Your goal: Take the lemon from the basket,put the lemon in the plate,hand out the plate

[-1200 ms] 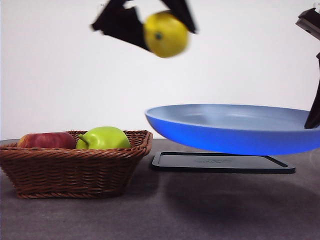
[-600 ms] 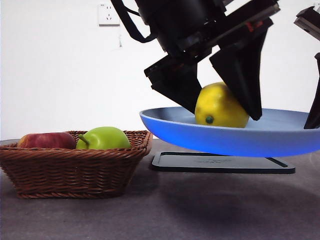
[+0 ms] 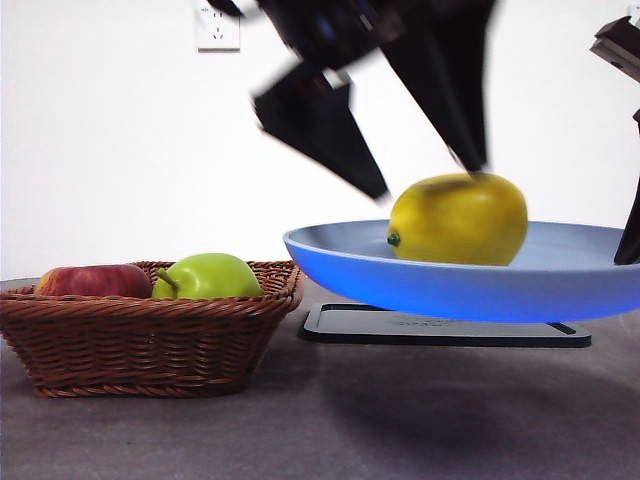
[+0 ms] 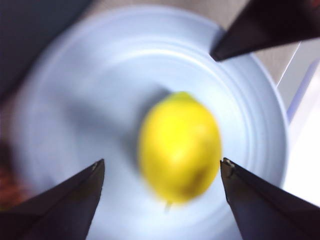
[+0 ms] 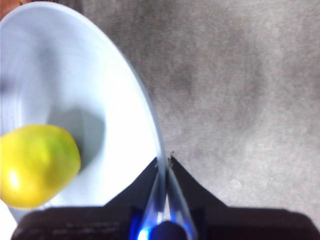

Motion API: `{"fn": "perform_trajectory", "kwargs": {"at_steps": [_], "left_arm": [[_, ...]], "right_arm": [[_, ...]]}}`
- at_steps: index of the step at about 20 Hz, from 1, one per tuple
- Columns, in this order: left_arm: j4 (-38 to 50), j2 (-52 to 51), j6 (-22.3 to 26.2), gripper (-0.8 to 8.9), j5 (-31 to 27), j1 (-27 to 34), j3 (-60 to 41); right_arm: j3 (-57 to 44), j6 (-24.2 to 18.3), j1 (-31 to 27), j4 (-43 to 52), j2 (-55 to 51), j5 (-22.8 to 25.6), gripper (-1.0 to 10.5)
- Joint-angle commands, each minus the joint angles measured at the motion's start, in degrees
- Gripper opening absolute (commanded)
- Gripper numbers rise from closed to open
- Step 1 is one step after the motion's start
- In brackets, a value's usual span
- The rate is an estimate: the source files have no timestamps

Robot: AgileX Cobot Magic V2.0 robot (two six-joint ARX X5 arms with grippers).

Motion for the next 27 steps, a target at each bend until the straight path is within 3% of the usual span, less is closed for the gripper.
{"fn": "perform_trajectory", "kwargs": {"at_steps": [1,6,12,16,19,27], "left_arm": [[-2.3,-4.5,0.2,4.03,-0.1,1.2,0.9],[-6.5,-18.0,0.2,4.02,-0.3,4.7,0.9],[-10.6,-28.9,0.2,4.02,-3.0,7.3,0.9],[-13.7,-31.0,0.2,4.02,-7.6,7.3,0.9],[-14.8,-30.9,0.1,4.02,-7.8,7.3,0.9],[-14.4,-30.9,-0.2,4.02,-9.1,7.3,0.9]], "right_arm": [[1.1,0.4,-0.9,0.7,1.7,-0.4,0.0],[6.5,-0.1,-3.6,1.2,10.1,-0.3,0.0],[22.4,-1.0,-6.5,3.1,27.7,1.2,0.0],[34.4,-1.1,-7.1,3.8,40.2,1.2,0.0],[40.8,-1.1,-7.2,4.3,47.5,1.2,0.0],[43.0,0.2,-8.1,8.2,53.7,3.1,0.0]]}}
